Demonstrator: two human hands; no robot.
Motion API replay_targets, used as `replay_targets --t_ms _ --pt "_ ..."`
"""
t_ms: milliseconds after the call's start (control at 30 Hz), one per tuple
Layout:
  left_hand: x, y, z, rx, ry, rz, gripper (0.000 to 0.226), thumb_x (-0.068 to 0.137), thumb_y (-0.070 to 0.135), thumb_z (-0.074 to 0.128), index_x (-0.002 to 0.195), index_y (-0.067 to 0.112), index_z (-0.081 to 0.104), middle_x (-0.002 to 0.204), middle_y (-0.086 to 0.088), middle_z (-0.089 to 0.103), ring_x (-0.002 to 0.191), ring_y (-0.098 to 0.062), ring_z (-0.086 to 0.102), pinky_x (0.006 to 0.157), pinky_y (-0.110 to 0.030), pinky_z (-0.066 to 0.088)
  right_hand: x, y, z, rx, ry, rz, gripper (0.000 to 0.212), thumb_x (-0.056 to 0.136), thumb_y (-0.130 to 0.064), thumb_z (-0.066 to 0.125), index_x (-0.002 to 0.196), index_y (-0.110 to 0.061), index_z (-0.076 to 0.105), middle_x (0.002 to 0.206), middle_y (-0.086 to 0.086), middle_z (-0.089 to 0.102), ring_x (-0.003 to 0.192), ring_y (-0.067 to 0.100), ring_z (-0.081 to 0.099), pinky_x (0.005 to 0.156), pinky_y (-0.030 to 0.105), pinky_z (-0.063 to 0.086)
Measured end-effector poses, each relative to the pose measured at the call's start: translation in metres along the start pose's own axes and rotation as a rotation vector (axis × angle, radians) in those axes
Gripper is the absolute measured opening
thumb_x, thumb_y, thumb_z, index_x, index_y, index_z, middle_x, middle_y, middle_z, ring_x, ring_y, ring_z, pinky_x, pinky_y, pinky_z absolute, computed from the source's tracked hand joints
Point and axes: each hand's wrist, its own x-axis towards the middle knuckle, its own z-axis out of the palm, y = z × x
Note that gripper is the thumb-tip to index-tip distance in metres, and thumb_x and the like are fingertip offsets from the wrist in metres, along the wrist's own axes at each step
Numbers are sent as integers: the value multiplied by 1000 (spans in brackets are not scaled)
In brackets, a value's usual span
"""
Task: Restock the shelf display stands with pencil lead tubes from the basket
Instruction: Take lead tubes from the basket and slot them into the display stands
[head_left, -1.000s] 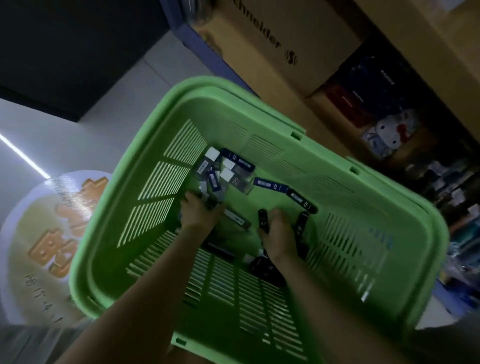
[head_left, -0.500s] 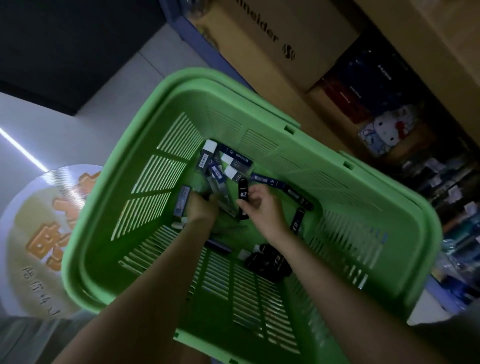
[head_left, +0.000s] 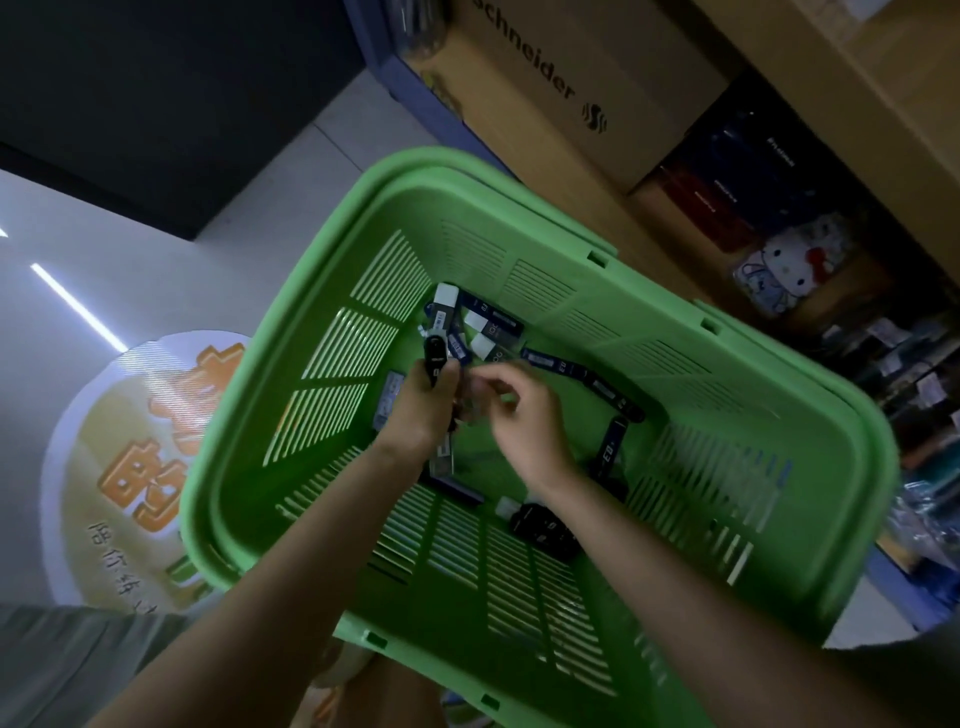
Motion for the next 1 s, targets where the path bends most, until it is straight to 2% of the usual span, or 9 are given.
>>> replay_targets --t_ms 100,200,300,367,533,700,800,867,1000 --pt "-5 10 -10 7 14 35 20 103 25 36 101 13 51 77 -2 56 54 -11 47 47 -16 43 19 25 -5 -238 52 0 37 91 -17 59 126 -4 53 125 11 55 115 22 55 93 22 45" --pt "-8 14 -18 28 55 48 15 102 25 37 100 14 47 73 -1 53 52 -11 45 43 -13 42 33 39 4 -426 -76 99 71 87 -40 62 141 -4 34 143 12 38 132 26 35 106 31 33" --pt "-9 15 -26 27 89 40 17 102 23 36 104 9 45 71 -1 51 51 -12 44 39 -11 38 39 39 24 -645 -19 124 94 72 -58 69 141 -6 30 141 11 35 130 25 29 110 35 27" --pt "-9 13 -32 42 103 40 18 102 22 36 104 7 45 71 -2 51 51 -12 45 39 -11 39 42 36 37 -771 29 148 99 67 -62 70 137 -7 30 138 10 35 126 25 31 106 34 26" --pt "-12 12 -38 62 89 21 18 103 24 35 106 8 44 73 -1 51 52 -11 44 39 -10 39 45 45 47 -862 6 57 73 80 -54 63 128 -5 38 131 11 42 119 23 38 102 31 29" --pt "-15 11 -34 84 74 22 22 102 25 36 111 7 47 77 -2 53 55 -11 46 39 -9 39 39 48 37 -665 -40 42 48 90 -30 61 126 -4 44 126 14 47 116 22 43 98 26 38" --pt "-20 12 -31 70 61 20 23 102 25 36 114 9 46 78 -2 54 56 -11 46 39 -9 40 33 49 31 -713 -78 97 33 96 -21 50 123 -2 47 123 16 50 110 24 48 88 27 39" --pt "-23 12 -30 70 60 13 22 102 25 37 116 9 45 79 -2 54 55 -11 46 38 -9 40 30 56 32 -707 -25 127 28 98 -19 44 119 -1 50 120 17 51 111 29 48 91 35 39" --pt "-31 9 -32 56 58 -11 20 101 23 41 112 7 45 74 -2 50 55 -11 46 44 -15 44 22 47 25 -623 -2 301 29 100 -18 37 118 0 50 118 15 52 110 27 48 93 35 39"
